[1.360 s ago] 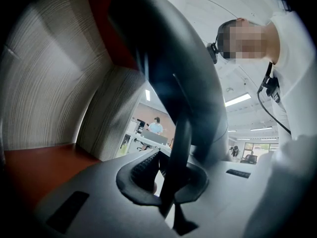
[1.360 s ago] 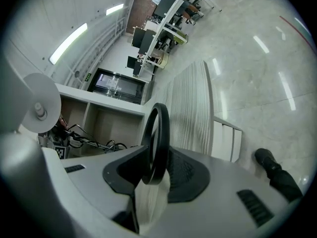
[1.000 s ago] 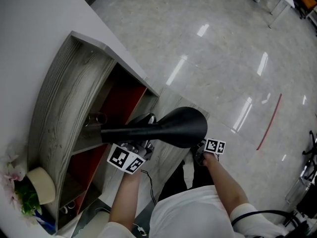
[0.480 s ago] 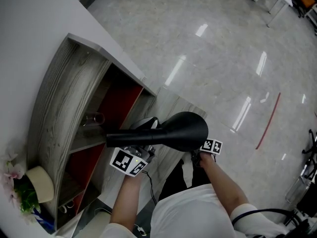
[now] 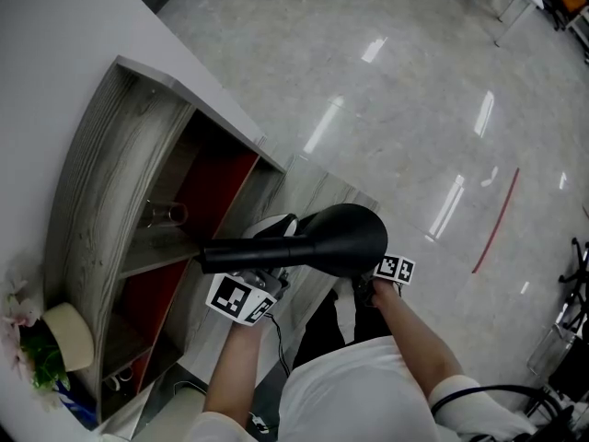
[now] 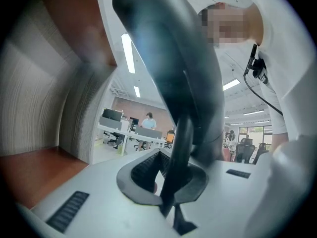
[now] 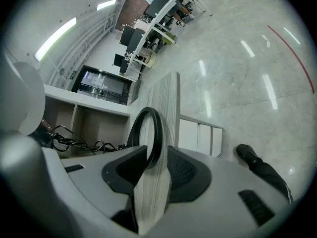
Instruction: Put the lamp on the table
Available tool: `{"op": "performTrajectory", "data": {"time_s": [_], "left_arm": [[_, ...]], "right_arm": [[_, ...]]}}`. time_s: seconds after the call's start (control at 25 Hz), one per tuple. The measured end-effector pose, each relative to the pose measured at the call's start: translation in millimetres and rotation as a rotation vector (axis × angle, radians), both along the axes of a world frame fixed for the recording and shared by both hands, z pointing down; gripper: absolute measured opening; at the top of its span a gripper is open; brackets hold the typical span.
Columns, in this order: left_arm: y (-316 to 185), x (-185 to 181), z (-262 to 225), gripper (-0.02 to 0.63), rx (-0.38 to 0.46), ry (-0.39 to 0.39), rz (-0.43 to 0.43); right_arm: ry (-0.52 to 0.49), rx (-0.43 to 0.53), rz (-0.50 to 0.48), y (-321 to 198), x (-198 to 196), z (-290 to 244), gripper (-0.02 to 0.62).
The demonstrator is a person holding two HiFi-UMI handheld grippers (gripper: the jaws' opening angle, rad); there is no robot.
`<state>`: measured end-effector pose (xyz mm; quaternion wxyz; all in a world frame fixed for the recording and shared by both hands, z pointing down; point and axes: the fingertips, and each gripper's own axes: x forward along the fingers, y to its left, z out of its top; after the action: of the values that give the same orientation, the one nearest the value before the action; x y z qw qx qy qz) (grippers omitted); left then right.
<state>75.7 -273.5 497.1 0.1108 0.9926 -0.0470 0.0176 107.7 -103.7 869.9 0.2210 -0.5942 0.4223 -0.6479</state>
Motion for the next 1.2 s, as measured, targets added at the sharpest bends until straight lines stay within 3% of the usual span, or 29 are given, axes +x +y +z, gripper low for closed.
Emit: {"op": "performTrajectory", "data": {"time_s": [1.2], "left_arm": [[18,5,2,0.009,0.049,-0.018,-0.036]], "right_arm": [[-0.018,0.085,-0.085,19,25,-16,0.133]]}}
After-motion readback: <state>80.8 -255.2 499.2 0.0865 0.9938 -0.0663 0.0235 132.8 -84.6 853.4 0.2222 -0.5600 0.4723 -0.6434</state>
